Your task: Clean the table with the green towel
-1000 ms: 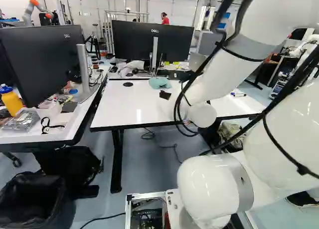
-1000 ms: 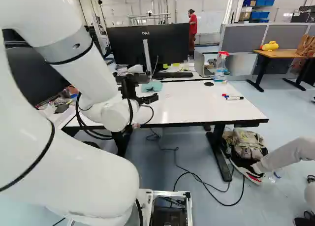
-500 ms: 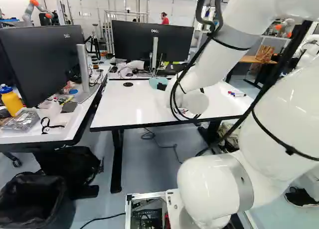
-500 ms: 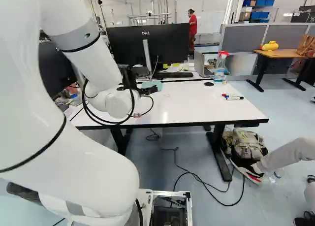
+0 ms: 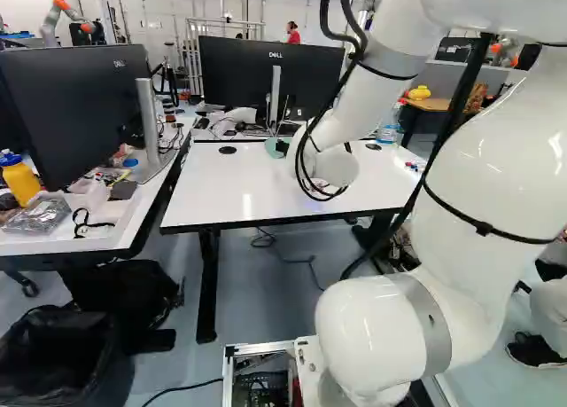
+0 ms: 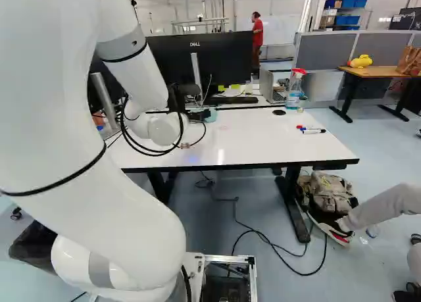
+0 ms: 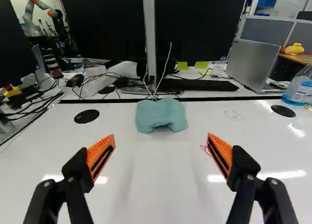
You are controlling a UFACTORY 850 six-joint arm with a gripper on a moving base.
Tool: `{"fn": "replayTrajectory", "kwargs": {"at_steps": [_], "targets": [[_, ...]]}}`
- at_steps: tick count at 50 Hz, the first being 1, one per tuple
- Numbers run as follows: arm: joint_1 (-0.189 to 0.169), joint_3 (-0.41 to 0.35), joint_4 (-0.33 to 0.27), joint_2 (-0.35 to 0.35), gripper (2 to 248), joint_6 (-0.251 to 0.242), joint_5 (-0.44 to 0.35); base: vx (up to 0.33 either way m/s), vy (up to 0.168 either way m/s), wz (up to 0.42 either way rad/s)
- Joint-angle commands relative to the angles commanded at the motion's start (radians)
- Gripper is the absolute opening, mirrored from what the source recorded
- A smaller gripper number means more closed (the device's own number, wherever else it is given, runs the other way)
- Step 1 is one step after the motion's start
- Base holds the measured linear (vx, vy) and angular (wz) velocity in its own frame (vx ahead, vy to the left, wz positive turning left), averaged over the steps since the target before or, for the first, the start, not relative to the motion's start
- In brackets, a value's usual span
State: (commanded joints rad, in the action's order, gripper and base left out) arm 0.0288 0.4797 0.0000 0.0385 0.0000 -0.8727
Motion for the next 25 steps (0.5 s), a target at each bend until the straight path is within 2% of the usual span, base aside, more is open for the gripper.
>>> {"fn": "replayTrajectory", "kwargs": {"at_steps": [25], "targets": [[0.000,0.135,0.000,0.126,247,0.000,0.000,0.000,0.000,0.000]]}}
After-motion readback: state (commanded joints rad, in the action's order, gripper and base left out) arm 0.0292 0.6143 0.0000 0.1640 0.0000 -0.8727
